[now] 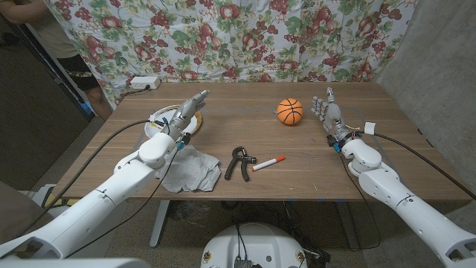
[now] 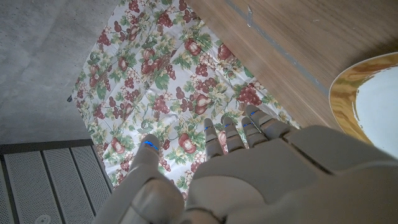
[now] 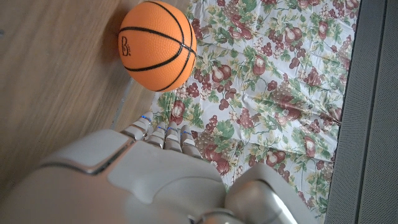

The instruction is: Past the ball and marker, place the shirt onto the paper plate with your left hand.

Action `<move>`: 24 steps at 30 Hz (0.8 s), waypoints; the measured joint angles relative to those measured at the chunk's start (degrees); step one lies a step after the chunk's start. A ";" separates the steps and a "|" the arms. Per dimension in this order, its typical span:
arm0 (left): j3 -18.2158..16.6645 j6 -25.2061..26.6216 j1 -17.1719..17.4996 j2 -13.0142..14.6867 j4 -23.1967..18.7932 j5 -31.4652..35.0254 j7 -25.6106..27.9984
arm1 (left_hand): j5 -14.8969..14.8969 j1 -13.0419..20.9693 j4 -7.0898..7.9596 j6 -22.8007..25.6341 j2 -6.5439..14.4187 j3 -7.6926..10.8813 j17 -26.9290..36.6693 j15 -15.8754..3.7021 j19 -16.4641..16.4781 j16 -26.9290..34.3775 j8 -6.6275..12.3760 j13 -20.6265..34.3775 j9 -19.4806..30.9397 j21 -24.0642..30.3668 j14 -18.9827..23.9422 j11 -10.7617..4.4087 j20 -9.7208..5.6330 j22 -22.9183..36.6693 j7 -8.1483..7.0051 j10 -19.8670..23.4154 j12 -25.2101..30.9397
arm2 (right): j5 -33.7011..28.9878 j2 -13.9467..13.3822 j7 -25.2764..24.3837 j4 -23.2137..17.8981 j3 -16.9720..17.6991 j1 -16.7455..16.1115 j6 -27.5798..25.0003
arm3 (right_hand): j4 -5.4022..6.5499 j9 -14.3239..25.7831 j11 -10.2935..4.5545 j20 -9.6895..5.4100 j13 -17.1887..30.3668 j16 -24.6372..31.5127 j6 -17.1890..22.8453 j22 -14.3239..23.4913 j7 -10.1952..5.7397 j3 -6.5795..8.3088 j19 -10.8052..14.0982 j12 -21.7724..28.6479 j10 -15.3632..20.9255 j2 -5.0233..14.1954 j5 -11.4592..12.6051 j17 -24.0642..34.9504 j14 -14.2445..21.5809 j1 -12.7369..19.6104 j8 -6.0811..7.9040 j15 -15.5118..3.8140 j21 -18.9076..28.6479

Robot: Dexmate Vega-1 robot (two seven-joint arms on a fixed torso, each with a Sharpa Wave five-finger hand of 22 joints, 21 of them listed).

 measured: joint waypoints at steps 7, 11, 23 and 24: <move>-0.09 2.58 0.19 0.59 -0.95 1.22 0.80 | 0.00 0.00 -0.07 0.00 0.00 0.07 0.00 0.00 0.00 0.00 0.00 0.00 0.00 0.00 0.00 0.00 0.00 0.00 0.00 0.00 0.00 | -0.14 0.44 -0.04 0.56 0.05 0.01 0.91 | 0.00 0.00 0.21 0.00 0.00 0.00 0.24 0.00 0.24 0.00 0.00 0.00 0.21 0.00 0.00 0.00 0.00 0.00 0.00 0.00 0.00; -0.10 3.22 0.24 0.82 -1.49 1.56 1.00 | 0.00 0.00 -0.06 0.00 0.00 0.07 0.00 0.00 0.00 0.00 0.00 0.00 0.00 0.00 0.00 0.00 0.01 0.00 0.00 0.00 0.00 | -0.18 0.61 -0.04 0.86 0.14 0.01 1.72 | 0.00 0.00 0.21 0.00 0.00 0.00 0.30 0.00 0.30 0.00 0.00 0.00 0.21 0.00 0.11 0.00 0.00 0.00 0.00 0.00 0.00; 0.30 4.57 0.26 0.92 -2.00 3.39 2.34 | 0.00 0.22 -0.31 1.34 0.22 -0.18 0.01 0.00 0.00 0.00 0.42 0.00 0.00 0.00 0.01 0.40 0.01 0.01 -0.12 0.84 0.00 | -0.23 0.73 -0.04 1.43 0.76 -0.48 3.10 | 0.00 0.00 0.21 -0.31 0.00 0.00 0.30 0.00 0.30 0.00 0.32 0.00 0.21 0.00 0.21 0.00 0.31 0.00 0.00 -0.30 0.00; 0.33 4.57 0.26 0.88 -2.00 3.42 2.38 | 0.00 0.22 -0.31 1.48 0.22 -0.18 0.01 0.00 0.00 0.00 0.43 0.00 0.00 0.00 0.01 0.40 0.01 0.01 -0.25 0.84 0.00 | -0.18 0.73 -0.01 1.45 0.80 -0.54 3.19 | 0.00 0.00 0.21 -0.31 0.00 0.00 0.30 0.00 0.30 0.00 0.32 0.00 0.21 0.00 0.21 0.00 0.31 0.00 0.00 -0.30 0.00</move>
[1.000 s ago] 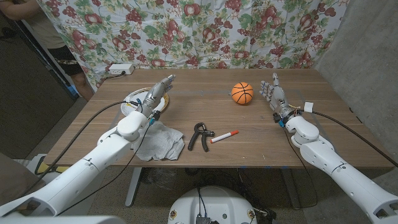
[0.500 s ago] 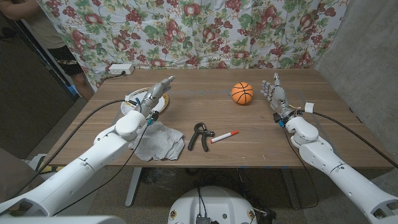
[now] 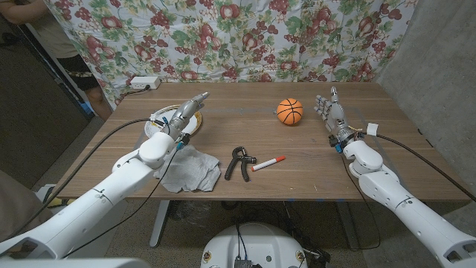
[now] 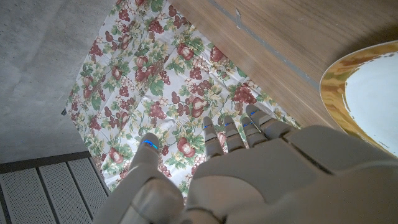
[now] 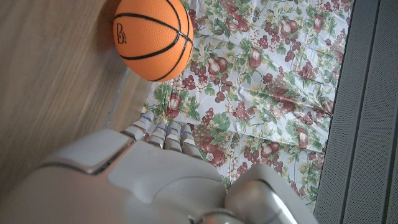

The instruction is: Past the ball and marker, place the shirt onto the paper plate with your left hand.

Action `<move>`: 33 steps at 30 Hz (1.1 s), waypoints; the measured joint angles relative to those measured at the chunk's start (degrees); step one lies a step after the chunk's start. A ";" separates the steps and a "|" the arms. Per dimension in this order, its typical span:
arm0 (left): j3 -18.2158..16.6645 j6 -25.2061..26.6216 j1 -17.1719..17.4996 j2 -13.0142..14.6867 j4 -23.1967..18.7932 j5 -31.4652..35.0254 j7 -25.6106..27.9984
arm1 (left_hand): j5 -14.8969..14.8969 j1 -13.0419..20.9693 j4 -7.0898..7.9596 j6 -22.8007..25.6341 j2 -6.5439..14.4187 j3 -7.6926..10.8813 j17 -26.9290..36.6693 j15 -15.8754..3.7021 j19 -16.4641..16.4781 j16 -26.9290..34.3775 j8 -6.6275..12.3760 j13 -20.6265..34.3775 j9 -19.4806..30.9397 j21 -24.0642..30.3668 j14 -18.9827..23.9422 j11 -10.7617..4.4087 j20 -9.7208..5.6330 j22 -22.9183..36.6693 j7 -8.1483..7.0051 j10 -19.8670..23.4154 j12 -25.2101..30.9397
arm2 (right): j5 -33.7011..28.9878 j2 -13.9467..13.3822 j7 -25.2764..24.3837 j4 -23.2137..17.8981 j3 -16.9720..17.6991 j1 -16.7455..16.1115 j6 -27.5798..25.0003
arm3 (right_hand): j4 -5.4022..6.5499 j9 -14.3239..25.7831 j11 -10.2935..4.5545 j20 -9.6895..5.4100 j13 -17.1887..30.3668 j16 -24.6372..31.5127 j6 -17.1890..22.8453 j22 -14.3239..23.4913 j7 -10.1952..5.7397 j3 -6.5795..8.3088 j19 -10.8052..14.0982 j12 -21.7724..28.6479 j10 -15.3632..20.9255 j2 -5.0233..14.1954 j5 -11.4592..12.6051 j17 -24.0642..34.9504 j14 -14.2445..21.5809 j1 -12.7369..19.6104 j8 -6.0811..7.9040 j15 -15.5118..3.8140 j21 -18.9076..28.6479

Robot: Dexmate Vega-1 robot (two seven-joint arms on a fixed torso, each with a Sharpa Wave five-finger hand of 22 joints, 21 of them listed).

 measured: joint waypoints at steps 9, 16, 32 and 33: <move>0.20 1.22 0.14 0.41 -1.12 1.09 0.56 | 0.00 0.00 -0.24 0.06 0.00 0.24 0.00 0.00 0.00 0.00 0.00 0.00 0.00 0.00 0.00 0.00 0.00 0.00 -0.06 0.00 0.00 | 0.18 -0.26 0.34 -0.10 0.31 -0.44 0.40 | 0.00 0.00 0.00 0.00 0.00 0.00 0.00 0.00 0.00 0.00 0.00 0.00 0.00 0.00 0.00 0.00 0.00 0.00 0.00 0.00 0.00; 0.15 3.57 0.39 1.47 -3.09 1.47 0.61 | 0.00 0.00 -0.23 0.06 0.00 0.24 0.00 0.00 0.00 0.00 0.00 0.00 0.00 0.00 0.00 0.03 0.00 0.00 -0.06 -0.03 0.00 | 0.50 -0.80 0.29 -1.20 0.87 -1.14 0.50 | 0.00 0.00 0.00 0.01 0.00 0.00 0.00 0.00 0.00 0.00 -0.01 0.00 0.00 0.00 0.18 0.00 -0.21 0.00 0.00 -0.20 0.00; 0.22 9.36 0.39 3.61 -6.97 3.04 0.97 | 0.00 0.00 -0.23 -0.16 0.00 0.24 0.01 0.00 0.00 0.00 0.00 0.00 0.00 0.00 0.00 0.22 0.01 0.01 0.16 -0.23 0.00 | 0.56 -1.99 -1.06 -3.41 1.74 -2.53 -0.50 | -0.24 0.00 0.00 0.01 0.00 0.00 0.00 0.00 0.00 -0.24 -0.01 0.00 0.00 0.00 0.22 0.00 -0.21 0.00 0.00 -0.20 0.00; 0.23 9.36 0.39 3.64 -7.03 3.04 0.97 | 0.00 0.00 -0.23 -0.16 0.00 0.24 0.01 0.00 0.00 0.00 0.00 0.00 0.00 0.00 0.00 0.22 0.01 0.01 0.16 -0.23 0.00 | 0.55 -1.99 -1.08 -3.41 1.74 -2.53 -0.53 | -0.24 0.00 0.00 0.01 0.00 0.00 0.00 0.00 0.00 -0.24 -0.01 0.00 0.00 0.00 0.22 0.00 -0.21 0.00 0.00 -0.20 0.00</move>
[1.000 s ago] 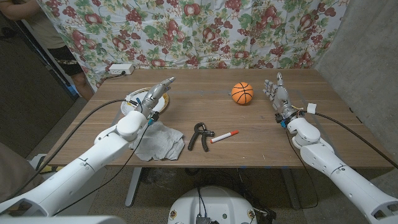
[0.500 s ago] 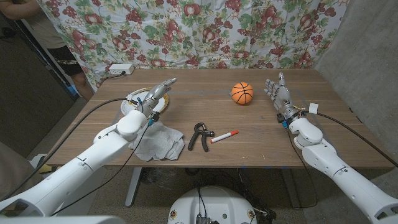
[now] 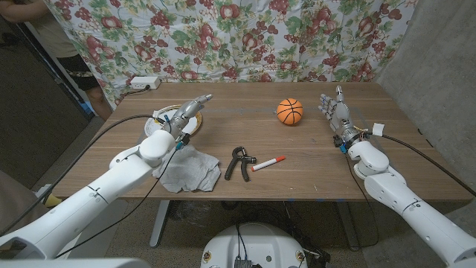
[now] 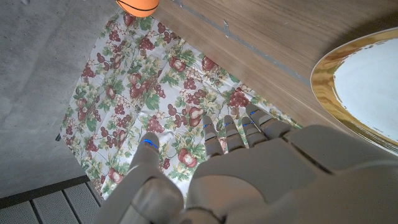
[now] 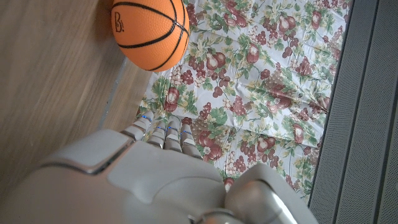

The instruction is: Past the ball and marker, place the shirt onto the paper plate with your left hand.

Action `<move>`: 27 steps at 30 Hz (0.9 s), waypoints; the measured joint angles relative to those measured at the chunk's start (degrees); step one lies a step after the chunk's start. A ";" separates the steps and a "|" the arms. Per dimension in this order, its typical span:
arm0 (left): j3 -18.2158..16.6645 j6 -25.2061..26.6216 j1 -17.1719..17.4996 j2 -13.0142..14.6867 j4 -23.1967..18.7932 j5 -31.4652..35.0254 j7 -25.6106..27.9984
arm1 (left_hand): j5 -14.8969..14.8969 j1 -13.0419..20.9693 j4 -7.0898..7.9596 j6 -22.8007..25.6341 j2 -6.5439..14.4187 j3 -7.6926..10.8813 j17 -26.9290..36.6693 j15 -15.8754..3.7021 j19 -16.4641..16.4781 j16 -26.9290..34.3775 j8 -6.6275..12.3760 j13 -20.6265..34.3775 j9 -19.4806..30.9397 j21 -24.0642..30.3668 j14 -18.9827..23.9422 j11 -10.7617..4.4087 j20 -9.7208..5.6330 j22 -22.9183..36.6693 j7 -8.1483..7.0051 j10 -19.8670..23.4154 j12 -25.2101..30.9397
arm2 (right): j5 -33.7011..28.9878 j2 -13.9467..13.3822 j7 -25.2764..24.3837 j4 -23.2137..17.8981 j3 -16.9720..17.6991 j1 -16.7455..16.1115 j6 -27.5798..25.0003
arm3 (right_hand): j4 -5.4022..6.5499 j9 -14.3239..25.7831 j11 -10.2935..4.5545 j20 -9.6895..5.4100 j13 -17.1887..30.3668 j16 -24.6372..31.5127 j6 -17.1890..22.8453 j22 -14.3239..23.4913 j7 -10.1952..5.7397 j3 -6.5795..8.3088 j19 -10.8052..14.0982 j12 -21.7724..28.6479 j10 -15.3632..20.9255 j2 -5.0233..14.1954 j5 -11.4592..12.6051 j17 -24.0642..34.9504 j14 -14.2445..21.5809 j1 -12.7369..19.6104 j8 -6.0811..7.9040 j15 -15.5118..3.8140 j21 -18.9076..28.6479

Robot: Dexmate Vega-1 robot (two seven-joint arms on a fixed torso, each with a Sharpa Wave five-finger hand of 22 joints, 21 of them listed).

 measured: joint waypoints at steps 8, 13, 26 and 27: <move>0.31 3.65 0.06 1.27 -2.48 1.44 0.64 | 0.00 0.00 0.00 0.00 0.00 0.00 0.00 0.00 0.00 0.00 0.00 0.00 0.00 0.00 0.00 0.00 0.00 0.00 0.00 0.00 0.00 | -0.07 -0.29 -0.26 -0.66 0.24 -0.45 -0.16 | 0.00 0.00 0.00 0.00 0.00 0.00 0.00 0.00 0.00 0.00 0.00 0.00 0.00 0.01 0.00 0.00 0.00 0.01 0.00 0.00 0.00; 0.43 6.12 0.58 2.59 -5.01 2.31 1.06 | 0.00 0.00 0.00 0.00 0.00 0.00 0.00 0.00 0.00 0.00 0.00 0.00 0.00 0.00 0.00 0.00 0.00 0.00 0.00 0.00 0.00 | -0.08 -0.29 -0.30 -0.86 0.28 -0.62 -0.19 | 0.00 0.00 0.00 0.00 0.00 0.00 0.00 0.00 0.00 0.00 0.00 0.00 0.00 0.23 0.00 0.00 0.00 0.23 0.00 0.00 0.00; 0.62 13.68 1.42 5.65 -9.80 4.67 1.35 | 0.00 0.00 0.00 0.00 0.00 0.00 0.01 0.00 0.00 0.00 0.00 0.00 0.00 0.00 0.00 0.00 0.00 0.00 0.00 0.00 0.00 | -0.13 0.10 -0.44 -1.03 0.31 -0.72 0.14 | 0.00 0.00 0.00 0.00 0.00 0.00 0.00 0.00 0.00 0.00 0.00 0.00 0.00 0.23 0.23 0.00 0.00 0.23 0.00 0.01 0.00; 0.65 13.88 1.43 5.72 -9.93 4.76 1.34 | 0.00 0.00 0.00 0.00 0.00 -0.01 0.00 0.00 0.00 0.00 0.00 0.00 0.00 0.00 0.00 0.00 0.00 0.00 0.00 0.00 0.00 | -0.14 0.11 -0.44 -1.03 0.31 -0.73 0.16 | 0.00 0.00 0.00 0.00 0.00 0.00 0.00 0.00 0.00 0.00 0.00 0.00 0.00 0.23 0.23 0.00 0.00 0.23 0.00 0.01 0.00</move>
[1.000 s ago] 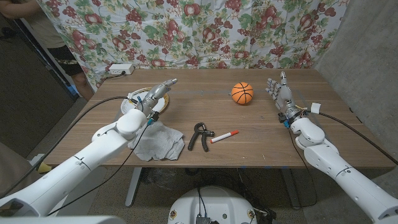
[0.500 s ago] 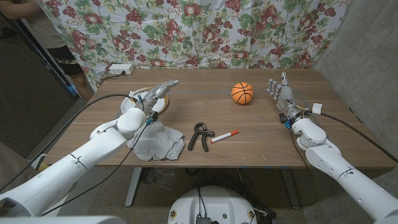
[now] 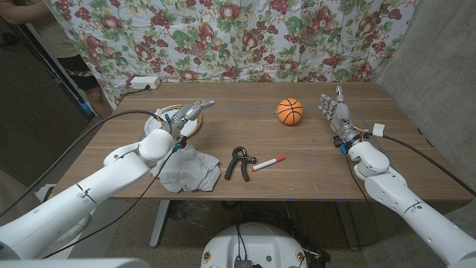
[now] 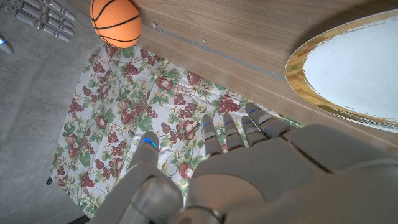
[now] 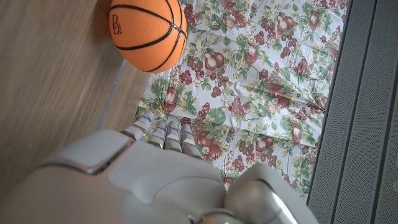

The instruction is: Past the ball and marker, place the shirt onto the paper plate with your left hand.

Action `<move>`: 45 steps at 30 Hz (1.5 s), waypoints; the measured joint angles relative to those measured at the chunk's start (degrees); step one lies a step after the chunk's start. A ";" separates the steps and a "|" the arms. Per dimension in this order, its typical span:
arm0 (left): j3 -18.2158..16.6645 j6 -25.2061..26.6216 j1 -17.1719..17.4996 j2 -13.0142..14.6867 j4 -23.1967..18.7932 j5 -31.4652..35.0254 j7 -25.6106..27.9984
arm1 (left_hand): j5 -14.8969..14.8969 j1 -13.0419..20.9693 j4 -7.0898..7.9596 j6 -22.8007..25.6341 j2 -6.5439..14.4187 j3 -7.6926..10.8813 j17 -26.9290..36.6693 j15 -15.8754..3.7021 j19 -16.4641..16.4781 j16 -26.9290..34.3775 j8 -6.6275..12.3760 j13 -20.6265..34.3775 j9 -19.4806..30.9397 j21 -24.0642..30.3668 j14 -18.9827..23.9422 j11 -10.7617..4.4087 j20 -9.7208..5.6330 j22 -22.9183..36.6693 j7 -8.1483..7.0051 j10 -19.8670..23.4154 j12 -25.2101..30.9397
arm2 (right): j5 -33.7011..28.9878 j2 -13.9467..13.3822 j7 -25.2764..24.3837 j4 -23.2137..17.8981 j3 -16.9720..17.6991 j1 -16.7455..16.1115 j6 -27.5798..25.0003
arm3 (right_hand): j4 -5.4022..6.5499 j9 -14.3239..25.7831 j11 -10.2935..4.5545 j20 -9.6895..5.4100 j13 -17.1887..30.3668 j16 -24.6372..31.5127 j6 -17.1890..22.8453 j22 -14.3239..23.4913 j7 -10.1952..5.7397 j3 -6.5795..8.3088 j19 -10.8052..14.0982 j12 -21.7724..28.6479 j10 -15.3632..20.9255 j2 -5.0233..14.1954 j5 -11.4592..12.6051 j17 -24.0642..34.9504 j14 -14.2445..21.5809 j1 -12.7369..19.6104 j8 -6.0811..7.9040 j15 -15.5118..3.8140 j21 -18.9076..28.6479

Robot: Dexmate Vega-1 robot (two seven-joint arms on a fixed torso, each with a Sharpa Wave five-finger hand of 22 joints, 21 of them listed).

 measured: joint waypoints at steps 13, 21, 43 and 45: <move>0.93 4.07 -0.02 1.61 -2.70 2.41 -0.04 | 0.00 0.00 -0.23 0.23 0.00 -0.23 0.00 0.20 0.00 0.00 0.00 0.00 0.00 0.00 -0.64 0.00 0.00 0.00 0.23 0.00 0.00 | -0.11 0.05 -0.16 -0.20 0.02 -0.06 0.08 | 0.00 0.00 0.00 0.00 0.00 0.00 0.00 0.00 0.00 0.00 0.00 0.00 0.00 0.00 0.00 0.00 0.32 0.00 0.00 -0.32 0.00; 1.15 4.43 -0.10 2.70 -3.24 3.91 -0.25 | 0.00 0.00 -0.23 0.45 0.00 -0.23 0.00 0.20 0.00 0.00 0.00 0.00 0.00 0.00 -0.63 -0.22 0.00 0.00 0.01 0.22 0.00 | -0.21 0.04 -0.18 -0.25 0.03 -0.09 0.08 | 0.00 0.00 0.00 0.00 0.00 0.00 0.00 0.00 0.00 0.00 0.00 0.00 0.00 0.00 0.00 0.00 0.31 0.00 0.00 -0.31 0.00; 1.49 5.50 -0.39 6.87 -4.70 7.39 -4.10 | 0.00 0.00 -0.48 0.94 0.00 0.02 0.00 0.20 0.00 0.00 0.00 0.00 0.00 0.00 -1.05 -0.22 0.00 0.00 -0.10 0.21 0.00 | -0.47 0.10 -0.23 -0.27 -0.28 0.15 -0.31 | 0.00 0.00 0.00 0.00 0.00 0.00 0.00 0.00 0.00 0.00 0.00 0.00 0.00 0.46 0.00 0.00 0.31 0.46 0.00 -0.30 0.00; 1.55 5.50 -0.39 7.29 -4.80 7.73 -4.59 | 0.00 0.00 -0.48 0.93 0.00 0.02 0.00 0.20 0.00 0.00 0.00 0.00 0.00 0.00 -1.05 -0.22 0.00 0.00 -0.10 0.21 0.00 | -0.47 0.10 -0.25 -0.36 -0.30 0.15 -0.36 | 0.00 0.00 0.00 0.00 0.00 0.00 0.00 0.00 0.00 0.00 0.00 0.00 0.00 0.46 0.00 0.00 0.31 0.46 0.00 -0.30 0.00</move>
